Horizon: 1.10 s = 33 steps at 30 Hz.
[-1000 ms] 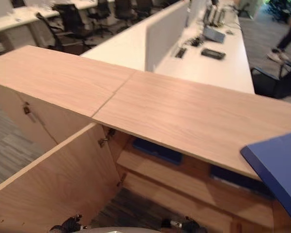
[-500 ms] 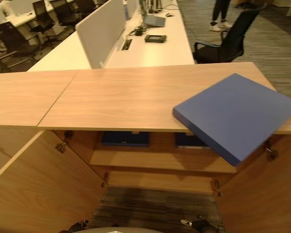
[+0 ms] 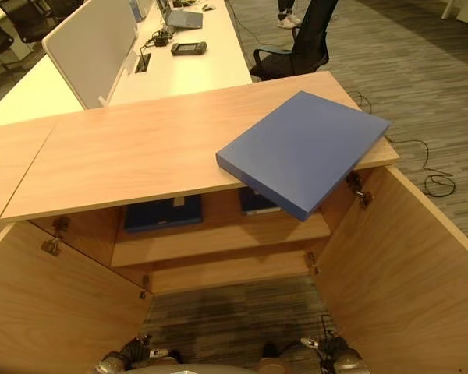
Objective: Put the empty folder in the office cabinet
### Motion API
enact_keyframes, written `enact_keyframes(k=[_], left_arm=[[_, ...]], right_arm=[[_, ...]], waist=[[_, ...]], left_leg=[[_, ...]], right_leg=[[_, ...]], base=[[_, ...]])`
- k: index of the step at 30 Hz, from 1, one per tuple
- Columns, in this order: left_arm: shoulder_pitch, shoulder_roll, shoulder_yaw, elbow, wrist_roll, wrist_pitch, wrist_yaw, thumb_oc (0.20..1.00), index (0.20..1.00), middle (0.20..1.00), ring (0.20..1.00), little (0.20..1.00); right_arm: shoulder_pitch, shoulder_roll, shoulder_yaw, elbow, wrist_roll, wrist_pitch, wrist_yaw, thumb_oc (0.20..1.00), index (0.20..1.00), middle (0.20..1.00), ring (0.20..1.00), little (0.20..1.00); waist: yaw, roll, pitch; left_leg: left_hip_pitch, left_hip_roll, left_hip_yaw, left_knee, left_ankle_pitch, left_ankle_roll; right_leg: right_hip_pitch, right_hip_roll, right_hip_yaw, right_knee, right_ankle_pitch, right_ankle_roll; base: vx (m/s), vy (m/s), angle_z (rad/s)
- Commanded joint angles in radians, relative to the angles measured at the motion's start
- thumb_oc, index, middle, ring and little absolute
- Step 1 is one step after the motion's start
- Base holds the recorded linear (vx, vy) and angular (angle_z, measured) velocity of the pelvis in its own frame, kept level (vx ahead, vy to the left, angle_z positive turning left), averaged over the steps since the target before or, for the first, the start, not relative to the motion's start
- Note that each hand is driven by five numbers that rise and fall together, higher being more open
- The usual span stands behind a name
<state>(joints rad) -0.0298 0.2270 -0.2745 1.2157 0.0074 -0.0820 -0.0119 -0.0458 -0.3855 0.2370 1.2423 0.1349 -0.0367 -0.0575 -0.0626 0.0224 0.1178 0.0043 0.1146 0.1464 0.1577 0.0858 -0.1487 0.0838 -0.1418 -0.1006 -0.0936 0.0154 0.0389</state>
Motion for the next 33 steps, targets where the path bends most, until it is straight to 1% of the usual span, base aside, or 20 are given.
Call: enact_keyframes(k=[1, 2, 3, 7, 10, 13, 14, 15, 17, 21, 22, 23, 25, 27, 29, 30, 31, 33], left_arm=[[-0.003, 0.030, -0.028, 0.002, 0.002, -0.015, 0.007, 1.000, 1.000, 1.000, 1.000, 1.000], [-0.002, 0.038, -0.030, 0.003, 0.009, -0.016, 0.009, 1.000, 1.000, 1.000, 1.000, 1.000], [-0.001, 0.038, -0.030, 0.003, 0.009, -0.016, 0.009, 1.000, 1.000, 1.000, 1.000, 1.000], [0.016, 0.056, -0.014, -0.007, 0.020, -0.018, 0.013, 1.000, 1.000, 1.000, 1.000, 1.000], [0.034, 0.070, 0.005, -0.021, 0.023, -0.019, 0.014, 1.000, 1.000, 1.000, 1.000, 1.000], [0.054, 0.071, 0.025, -0.033, 0.037, -0.023, 0.014, 1.000, 1.000, 1.000, 1.000, 1.000], [0.055, 0.070, 0.024, -0.033, 0.037, -0.023, 0.014, 1.000, 1.000, 1.000, 1.000, 1.000], [0.061, 0.067, 0.037, -0.037, 0.038, -0.024, 0.016, 1.000, 1.000, 1.000, 1.000, 1.000], [0.065, 0.063, 0.049, -0.040, 0.042, -0.026, 0.019, 1.000, 1.000, 1.000, 1.000, 1.000], [0.075, 0.060, 0.060, -0.041, 0.061, -0.030, 0.015, 1.000, 1.000, 1.000, 1.000, 1.000], [0.074, 0.060, 0.059, -0.041, 0.067, -0.030, 0.016, 1.000, 1.000, 1.000, 1.000, 1.000], [0.076, 0.061, 0.062, -0.040, 0.072, -0.031, 0.015, 1.000, 1.000, 1.000, 1.000, 1.000], [0.080, 0.061, 0.068, -0.043, 0.080, -0.030, 0.017, 1.000, 1.000, 1.000, 1.000, 1.000], [0.081, 0.061, 0.068, -0.049, 0.084, -0.030, 0.018, 1.000, 1.000, 1.000, 1.000, 1.000], [0.082, 0.059, 0.069, -0.055, 0.085, -0.029, 0.018, 1.000, 1.000, 1.000, 1.000, 1.000], [0.085, 0.055, 0.065, -0.060, 0.085, -0.029, 0.020, 1.000, 1.000, 1.000, 1.000, 1.000], [0.085, 0.055, 0.064, -0.060, 0.085, -0.029, 0.020, 1.000, 1.000, 1.000, 1.000, 1.000], [0.086, 0.055, 0.063, -0.060, 0.089, -0.030, 0.018, 1.000, 1.000, 1.000, 1.000, 1.000]], right_arm=[[-0.063, 0.029, 0.014, -0.024, -0.031, -0.023, -0.006, 1.000, 1.000, 1.000, 1.000, 1.000], [-0.064, 0.020, 0.008, -0.043, -0.039, -0.024, -0.012, 1.000, 1.000, 1.000, 1.000, 1.000], [-0.063, 0.020, 0.008, -0.044, -0.039, -0.024, -0.012, 1.000, 1.000, 1.000, 1.000, 1.000], [-0.053, -0.010, -0.026, -0.130, -0.033, -0.039, -0.028, 1.000, 1.000, 1.000, 1.000, 1.000], [-0.027, -0.063, -0.067, -0.257, -0.053, -0.049, -0.051, 1.000, 1.000, 1.000, 1.000, 1.000], [0.005, -0.138, -0.144, -0.427, -0.095, -0.067, -0.098, 1.000, 1.000, 1.000, 1.000, 1.000], [0.008, -0.138, -0.147, -0.431, -0.096, -0.065, -0.097, 1.000, 1.000, 1.000, 1.000, 1.000], [0.019, -0.182, -0.195, -0.521, -0.139, -0.074, -0.137, 1.000, 1.000, 1.000, 1.000, 1.000], [0.024, -0.225, -0.244, -0.595, -0.204, -0.080, -0.185, 1.000, 1.000, 1.000, 1.000, 1.000], [0.032, -0.323, -0.330, -0.729, -0.380, -0.063, -0.277, 1.000, 1.000, 1.000, 1.000, 1.000], [0.031, -0.333, -0.344, -0.745, -0.403, -0.058, -0.296, 1.000, 1.000, 1.000, 1.000, 1.000], [0.031, -0.363, -0.362, -0.762, -0.453, -0.049, -0.316, 1.000, 1.000, 1.000, 1.000, 1.000], [0.042, -0.396, -0.403, -0.837, -0.534, -0.031, -0.344, 1.000, 1.000, 1.000, 1.000, 1.000], [0.036, -0.431, -0.431, -0.851, -0.585, -0.015, -0.376, 1.000, 1.000, 1.000, 1.000, 1.000], [0.035, -0.443, -0.444, -0.878, -0.607, -0.007, -0.383, 1.000, 1.000, 1.000, 1.000, 1.000], [0.029, -0.465, -0.464, -0.913, -0.656, 0.008, -0.413, 1.000, 1.000, 1.000, 1.000, 1.000], [0.029, -0.465, -0.464, -0.913, -0.656, 0.008, -0.413, 1.000, 1.000, 1.000, 1.000, 1.000], [0.024, -0.512, -0.465, -0.928, -0.745, 0.030, -0.431, 1.000, 1.000, 1.000, 1.000, 1.000]], waist=[[0.011, -0.002, -0.013], [0.008, -0.003, -0.024], [0.008, -0.003, -0.024], [0.001, 0.001, -0.040], [-0.005, 0.002, -0.043], [-0.016, 0.001, -0.051], [-0.015, 0.002, -0.052], [-0.018, 0.001, -0.056], [-0.016, -0.002, -0.061], [-0.014, -0.007, -0.063], [-0.013, -0.008, -0.064], [-0.012, -0.010, -0.067], [-0.011, -0.011, -0.069], [-0.009, -0.015, -0.072], [-0.008, -0.015, -0.075], [-0.007, -0.016, -0.077], [-0.007, -0.015, -0.077], [-0.003, -0.018, -0.081]], left_leg=[[0.039, -0.035, 0.008, -0.057, -0.151, 0.059], [0.046, -0.041, 0.004, -0.091, -0.139, 0.057], [0.047, -0.041, 0.005, -0.093, -0.138, 0.058], [0.094, -0.046, 0.015, -0.177, -0.126, 0.068], [0.118, -0.048, 0.017, -0.211, -0.115, 0.071], [0.134, -0.051, 0.019, -0.228, -0.118, 0.076], [0.134, -0.051, 0.019, -0.229, -0.119, 0.076], [0.136, -0.053, 0.019, -0.234, -0.122, 0.080], [0.136, -0.056, 0.018, -0.237, -0.124, 0.084], [0.135, -0.060, 0.010, -0.239, -0.129, 0.092], [0.135, -0.060, 0.009, -0.240, -0.130, 0.094], [0.135, -0.061, 0.006, -0.241, -0.130, 0.095], [0.135, -0.062, 0.002, -0.242, -0.131, 0.096], [0.134, -0.063, -0.002, -0.241, -0.132, 0.098], [0.134, -0.064, -0.005, -0.242, -0.132, 0.099], [0.134, -0.064, -0.007, -0.242, -0.133, 0.101], [0.134, -0.064, -0.007, -0.242, -0.133, 0.101], [0.133, -0.063, -0.007, -0.243, -0.133, 0.102]], right_leg=[[0.020, 0.052, -0.019, 0.031, -0.055, 0.068], [0.018, 0.047, -0.025, 0.035, -0.050, 0.075], [0.018, 0.047, -0.025, 0.035, -0.050, 0.075], [0.014, 0.047, -0.024, 0.046, -0.045, 0.083], [0.014, 0.043, -0.024, 0.054, -0.043, 0.086], [0.018, 0.040, -0.020, 0.044, -0.035, 0.092], [0.019, 0.040, -0.021, 0.044, -0.035, 0.092], [0.018, 0.039, -0.019, 0.036, -0.029, 0.096], [0.016, 0.037, -0.018, 0.030, -0.023, 0.101], [0.016, 0.032, -0.014, 0.025, -0.018, 0.105], [0.017, 0.032, -0.013, 0.024, -0.018, 0.105], [0.017, 0.031, -0.011, 0.022, -0.018, 0.106], [0.018, 0.030, -0.009, 0.021, -0.018, 0.107], [0.016, 0.029, -0.008, 0.020, -0.016, 0.109], [0.015, 0.028, -0.007, 0.020, -0.016, 0.109], [0.013, 0.029, -0.005, 0.019, -0.013, 0.110], [0.013, 0.029, -0.005, 0.019, -0.013, 0.110], [0.012, 0.030, -0.003, 0.016, -0.012, 0.111]], base=[[0.05, 0.042, 0.28], [0.04, 0.033, 0.28], [0.05, 0.052, 0.18], [0.02, 0.043, -0.12], [-0.01, 0.058, -0.09], [0.00, 0.055, 0.00], [-0.02, 0.053, -0.01], [-0.02, 0.045, -0.01], [-0.02, 0.047, 0.03], [-0.02, 0.027, 0.00], [0.00, 0.000, 0.00], [0.00, 0.000, 0.00], [0.00, 0.000, 0.00], [0.00, 0.000, 0.00], [0.00, 0.000, 0.00], [-0.01, 0.004, 0.03], [0.00, 0.000, 0.00], [0.00, 0.000, 0.00]])
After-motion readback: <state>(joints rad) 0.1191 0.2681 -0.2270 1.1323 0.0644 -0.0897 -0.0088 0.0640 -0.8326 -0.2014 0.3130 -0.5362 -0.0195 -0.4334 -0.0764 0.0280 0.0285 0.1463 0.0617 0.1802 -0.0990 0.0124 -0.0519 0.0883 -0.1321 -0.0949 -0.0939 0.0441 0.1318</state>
